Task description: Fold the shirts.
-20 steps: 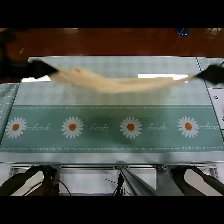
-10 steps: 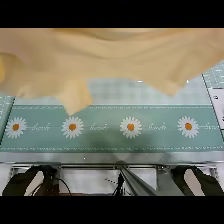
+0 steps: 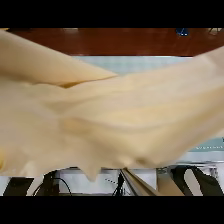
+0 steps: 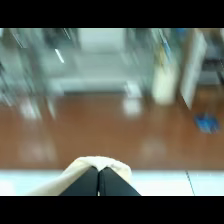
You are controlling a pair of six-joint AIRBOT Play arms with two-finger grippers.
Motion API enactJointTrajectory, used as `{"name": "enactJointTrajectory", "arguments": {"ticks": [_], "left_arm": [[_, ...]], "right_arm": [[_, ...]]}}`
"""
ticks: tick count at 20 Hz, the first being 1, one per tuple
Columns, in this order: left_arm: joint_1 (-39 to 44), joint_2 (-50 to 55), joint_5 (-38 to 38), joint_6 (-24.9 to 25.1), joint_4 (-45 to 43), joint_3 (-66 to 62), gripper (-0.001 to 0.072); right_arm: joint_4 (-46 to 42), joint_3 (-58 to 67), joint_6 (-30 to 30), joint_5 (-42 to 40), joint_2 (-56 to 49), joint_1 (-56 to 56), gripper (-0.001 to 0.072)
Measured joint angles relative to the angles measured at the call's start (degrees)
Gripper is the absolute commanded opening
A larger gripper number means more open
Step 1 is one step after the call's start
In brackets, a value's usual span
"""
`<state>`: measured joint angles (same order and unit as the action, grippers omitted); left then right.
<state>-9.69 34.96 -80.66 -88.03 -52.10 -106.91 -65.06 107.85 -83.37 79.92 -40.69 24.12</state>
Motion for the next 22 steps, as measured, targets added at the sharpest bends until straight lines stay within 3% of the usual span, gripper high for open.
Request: {"name": "enactJointTrajectory", "arguments": {"ticks": [4, 6, 9, 16, 22], "left_arm": [[0.0, 5.4, -11.0, -2.4, -1.2, 1.5, 0.0021], [0.0, 9.1, -12.8, -2.3, -1.5, 4.2, 0.0022], [0.1, 16.3, -11.8, -0.1, -1.8, 10.3, 0.0022], [3.4, 38.5, 2.4, 6.5, -1.4, 20.4, 0.0023], [6.9, 52.7, 18.1, 11.2, -0.1, 21.6, 0.0023]], "right_arm": [[-6.8, 0.2, 1.3, 12.4, -6.7, -4.2, 0.0017], [-9.4, 0.2, 1.5, 16.6, -12.2, -7.8, 0.0016], [-11.7, 0.2, 1.7, 16.3, -21.4, -12.2, 0.0017], [-14.1, 0.2, 0.5, 7.5, -43.3, -15.4, 0.0017], [-9.2, 0.2, 0.2, -4.9, -55.8, -15.7, 0.0017]]}}
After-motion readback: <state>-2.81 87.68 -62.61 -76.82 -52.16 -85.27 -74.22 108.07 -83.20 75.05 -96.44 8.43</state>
